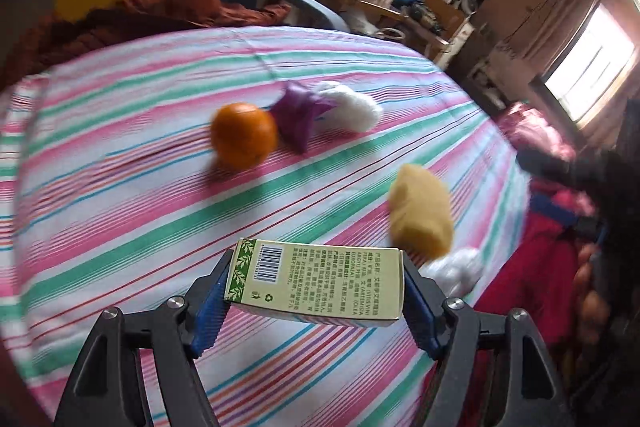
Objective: Organize objects
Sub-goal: 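Grasp the clear plastic bag with the right gripper while the left holds the green box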
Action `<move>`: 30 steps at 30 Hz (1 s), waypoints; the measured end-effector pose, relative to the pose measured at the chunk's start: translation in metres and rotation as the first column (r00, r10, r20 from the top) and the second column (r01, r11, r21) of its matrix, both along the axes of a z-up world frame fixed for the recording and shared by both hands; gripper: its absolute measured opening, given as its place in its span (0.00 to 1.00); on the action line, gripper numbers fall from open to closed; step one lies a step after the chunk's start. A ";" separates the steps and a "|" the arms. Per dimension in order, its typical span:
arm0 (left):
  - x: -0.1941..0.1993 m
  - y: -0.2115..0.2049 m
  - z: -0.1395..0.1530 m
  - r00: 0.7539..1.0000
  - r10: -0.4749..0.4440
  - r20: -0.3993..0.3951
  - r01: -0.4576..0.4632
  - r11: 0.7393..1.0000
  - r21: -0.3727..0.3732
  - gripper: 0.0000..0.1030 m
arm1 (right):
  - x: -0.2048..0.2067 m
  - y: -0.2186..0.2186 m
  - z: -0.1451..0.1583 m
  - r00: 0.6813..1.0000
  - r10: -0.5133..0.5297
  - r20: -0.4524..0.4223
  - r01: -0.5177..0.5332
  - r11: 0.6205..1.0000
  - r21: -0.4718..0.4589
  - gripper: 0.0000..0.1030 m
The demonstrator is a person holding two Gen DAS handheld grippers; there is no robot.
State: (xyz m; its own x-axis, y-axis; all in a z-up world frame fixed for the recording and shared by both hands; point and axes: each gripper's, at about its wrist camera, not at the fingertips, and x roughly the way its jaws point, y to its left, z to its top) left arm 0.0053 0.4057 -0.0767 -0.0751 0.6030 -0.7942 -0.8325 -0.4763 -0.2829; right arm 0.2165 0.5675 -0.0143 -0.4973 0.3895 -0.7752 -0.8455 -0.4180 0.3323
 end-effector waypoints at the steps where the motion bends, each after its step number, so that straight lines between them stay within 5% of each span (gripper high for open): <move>1: 0.002 -0.011 0.001 0.999 0.011 -0.044 -0.012 1.000 -0.019 0.74 | -0.001 0.000 0.000 1.000 0.000 0.006 0.000 1.000 -0.001 1.00; 6: 0.017 -0.055 -0.011 0.979 0.040 -0.199 -0.065 0.991 -0.121 0.74 | -0.002 0.000 -0.001 1.000 -0.001 0.022 0.001 1.000 -0.002 1.00; 8: 0.013 -0.063 -0.025 0.987 0.052 -0.154 -0.075 0.986 -0.152 0.72 | -0.003 0.000 -0.002 1.000 -0.001 0.029 0.001 1.000 -0.003 1.00; 12: 0.019 -0.065 -0.030 0.977 0.036 -0.209 -0.068 0.987 -0.146 0.72 | -0.004 0.000 -0.002 0.999 -0.002 0.035 0.002 1.000 -0.004 1.00; 22: 0.019 -0.070 -0.029 0.980 0.036 -0.194 -0.061 0.990 -0.125 0.72 | -0.005 -0.001 -0.002 0.999 0.003 0.039 -0.003 1.000 -0.003 1.00; 30: 0.021 -0.071 -0.030 0.978 0.032 -0.205 -0.058 0.991 -0.121 0.72 | -0.020 -0.005 -0.007 0.992 0.098 0.076 -0.097 0.995 -0.023 1.00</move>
